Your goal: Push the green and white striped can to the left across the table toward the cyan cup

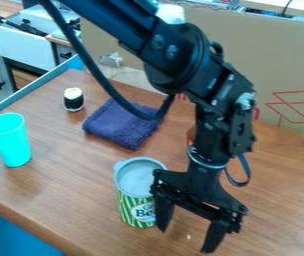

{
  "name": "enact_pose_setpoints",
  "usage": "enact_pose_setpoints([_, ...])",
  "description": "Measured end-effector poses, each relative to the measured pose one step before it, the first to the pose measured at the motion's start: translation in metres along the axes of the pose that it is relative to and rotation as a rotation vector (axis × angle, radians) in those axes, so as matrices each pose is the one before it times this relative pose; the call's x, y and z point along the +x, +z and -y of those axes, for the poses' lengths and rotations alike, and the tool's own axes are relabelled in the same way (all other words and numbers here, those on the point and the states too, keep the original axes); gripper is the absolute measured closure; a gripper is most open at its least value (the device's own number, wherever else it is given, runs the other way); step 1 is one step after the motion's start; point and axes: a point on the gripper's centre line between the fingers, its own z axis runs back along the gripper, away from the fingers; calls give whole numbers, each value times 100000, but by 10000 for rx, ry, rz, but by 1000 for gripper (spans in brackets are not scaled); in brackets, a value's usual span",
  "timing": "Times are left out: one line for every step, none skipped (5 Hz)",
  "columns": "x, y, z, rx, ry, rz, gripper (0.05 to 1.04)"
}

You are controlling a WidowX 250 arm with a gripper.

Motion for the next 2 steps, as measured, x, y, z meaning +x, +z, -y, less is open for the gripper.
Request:
enact_pose_setpoints([661,30,-1669,-272,543,527,83])
enact_pose_setpoints([114,-344,-2278,194,639,-66,84])
